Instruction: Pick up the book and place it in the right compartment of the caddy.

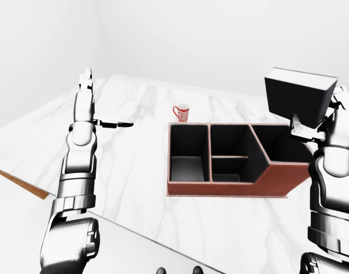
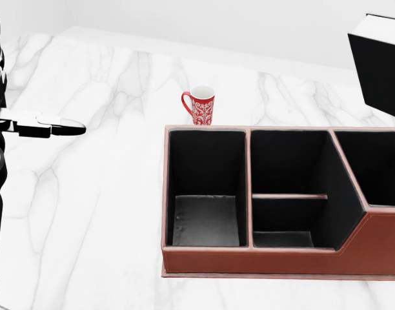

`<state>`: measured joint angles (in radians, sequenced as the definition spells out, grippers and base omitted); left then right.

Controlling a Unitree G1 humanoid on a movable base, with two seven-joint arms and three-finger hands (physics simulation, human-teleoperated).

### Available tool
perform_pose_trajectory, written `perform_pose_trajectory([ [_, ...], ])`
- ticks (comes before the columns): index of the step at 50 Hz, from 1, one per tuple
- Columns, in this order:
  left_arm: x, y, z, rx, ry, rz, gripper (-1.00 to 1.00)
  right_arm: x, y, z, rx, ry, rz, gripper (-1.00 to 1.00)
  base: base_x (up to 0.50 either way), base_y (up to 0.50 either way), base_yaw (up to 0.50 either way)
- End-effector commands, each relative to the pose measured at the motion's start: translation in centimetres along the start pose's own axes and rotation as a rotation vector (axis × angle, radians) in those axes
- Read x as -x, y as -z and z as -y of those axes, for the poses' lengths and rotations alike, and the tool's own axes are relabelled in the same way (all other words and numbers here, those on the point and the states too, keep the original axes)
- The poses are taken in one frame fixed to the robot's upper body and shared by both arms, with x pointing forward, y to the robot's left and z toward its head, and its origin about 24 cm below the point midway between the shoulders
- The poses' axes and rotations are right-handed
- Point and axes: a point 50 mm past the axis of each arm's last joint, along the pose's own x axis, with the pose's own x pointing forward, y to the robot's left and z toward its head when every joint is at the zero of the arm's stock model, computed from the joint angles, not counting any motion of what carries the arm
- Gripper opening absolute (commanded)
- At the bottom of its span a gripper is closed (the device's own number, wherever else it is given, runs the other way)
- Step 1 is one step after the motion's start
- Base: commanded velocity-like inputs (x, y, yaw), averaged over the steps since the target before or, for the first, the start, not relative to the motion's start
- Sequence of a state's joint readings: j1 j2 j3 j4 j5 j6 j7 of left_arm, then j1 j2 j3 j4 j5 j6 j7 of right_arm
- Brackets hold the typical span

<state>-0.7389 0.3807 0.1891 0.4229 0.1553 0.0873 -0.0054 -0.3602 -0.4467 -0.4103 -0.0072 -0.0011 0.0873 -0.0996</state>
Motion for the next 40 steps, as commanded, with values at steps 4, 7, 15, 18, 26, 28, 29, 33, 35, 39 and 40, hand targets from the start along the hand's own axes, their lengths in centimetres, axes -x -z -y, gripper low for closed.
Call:
perform_pose_trajectory([
  [4,0.0,0.2,0.1,0.000,0.001,-0.006,1.00,1.0,0.1,0.7,-0.032,0.016,0.000,-1.00,0.00,0.00,0.00],
  [7,0.1,0.0,0.0,-0.001,0.002,0.002,1.00,0.8,-0.5,0.1,0.004,-0.037,0.028,-1.00,0.00,0.00,0.00],
  [15,0.0,0.1,0.1,-0.001,0.003,-0.003,1.00,-0.4,-1.9,-0.2,0.005,-0.046,0.079,-1.00,0.00,0.00,0.00],
  [18,0.0,0.1,0.1,-0.001,0.003,-0.003,1.00,-0.4,-1.9,-0.2,0.005,-0.046,0.079,-1.00,0.00,0.00,0.00],
  [26,0.0,0.1,0.1,-0.001,0.003,-0.003,1.00,-0.4,-1.9,-0.2,0.006,-0.046,0.079,-1.00,0.00,0.00,0.00],
  [28,0.0,0.1,0.1,-0.001,0.003,-0.003,1.00,-0.4,-1.9,-0.2,0.006,-0.046,0.079,-1.00,0.00,0.00,0.00],
  [29,0.0,0.1,0.1,-0.001,0.003,-0.003,1.00,-0.4,-1.9,-0.2,0.006,-0.046,0.079,-1.00,0.00,0.00,0.00],
  [33,0.0,0.1,0.1,-0.001,0.003,-0.003,1.00,-0.4,-1.9,-0.2,0.006,-0.046,0.079,-1.00,0.00,0.00,0.00],
  [35,0.0,0.0,0.0,-0.001,0.003,0.001,1.00,0.0,-1.5,-0.2,0.006,-0.050,0.064,-1.00,0.00,0.00,0.00],
  [39,0.2,0.0,0.0,0.000,0.002,0.007,1.00,1.2,-1.5,0.2,0.028,-0.047,0.071,-1.00,0.00,0.00,0.00],
  [40,0.2,-0.1,0.0,0.002,0.002,0.010,1.00,1.3,-1.6,0.3,0.027,-0.046,0.078,-1.00,0.00,0.00,0.00],
])
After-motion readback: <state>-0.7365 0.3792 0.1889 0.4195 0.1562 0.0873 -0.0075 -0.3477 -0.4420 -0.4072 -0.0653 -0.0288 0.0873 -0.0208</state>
